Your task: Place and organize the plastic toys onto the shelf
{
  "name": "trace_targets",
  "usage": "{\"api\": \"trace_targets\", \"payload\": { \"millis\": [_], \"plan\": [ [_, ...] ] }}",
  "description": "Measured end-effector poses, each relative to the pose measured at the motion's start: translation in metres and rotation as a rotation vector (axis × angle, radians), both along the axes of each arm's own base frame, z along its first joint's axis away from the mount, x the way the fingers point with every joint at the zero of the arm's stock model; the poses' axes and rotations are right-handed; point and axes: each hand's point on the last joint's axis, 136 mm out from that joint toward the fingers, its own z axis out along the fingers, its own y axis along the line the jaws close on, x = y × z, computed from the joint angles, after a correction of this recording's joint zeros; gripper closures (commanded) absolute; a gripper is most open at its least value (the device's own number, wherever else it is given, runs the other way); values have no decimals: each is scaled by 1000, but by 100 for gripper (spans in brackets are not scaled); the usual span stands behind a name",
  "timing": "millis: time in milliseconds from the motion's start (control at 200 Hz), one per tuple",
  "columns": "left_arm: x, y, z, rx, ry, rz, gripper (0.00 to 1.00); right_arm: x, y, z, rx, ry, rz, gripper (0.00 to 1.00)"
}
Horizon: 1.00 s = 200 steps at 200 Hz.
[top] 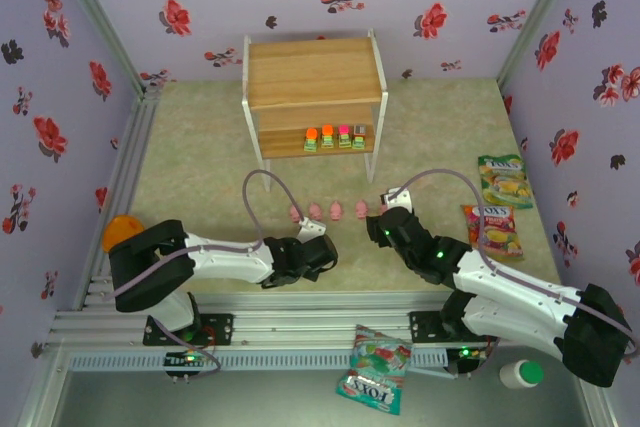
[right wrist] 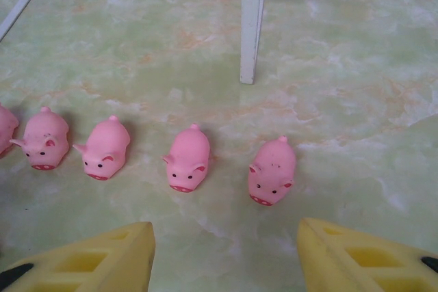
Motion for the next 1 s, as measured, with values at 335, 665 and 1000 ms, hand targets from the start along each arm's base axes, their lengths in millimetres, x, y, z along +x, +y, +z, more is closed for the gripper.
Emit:
{"api": "trace_targets", "payload": {
  "millis": [335,665,1000],
  "plan": [
    [0,0,1,3,0,0,66,0,0,0,0,0,0,42],
    [8,6,28,30,-49,24,68,0,0,1,2,-2,-1,42],
    [25,1,78,5,-149,58,68,0,0,3,10,-9,0,43]
  ]
}}
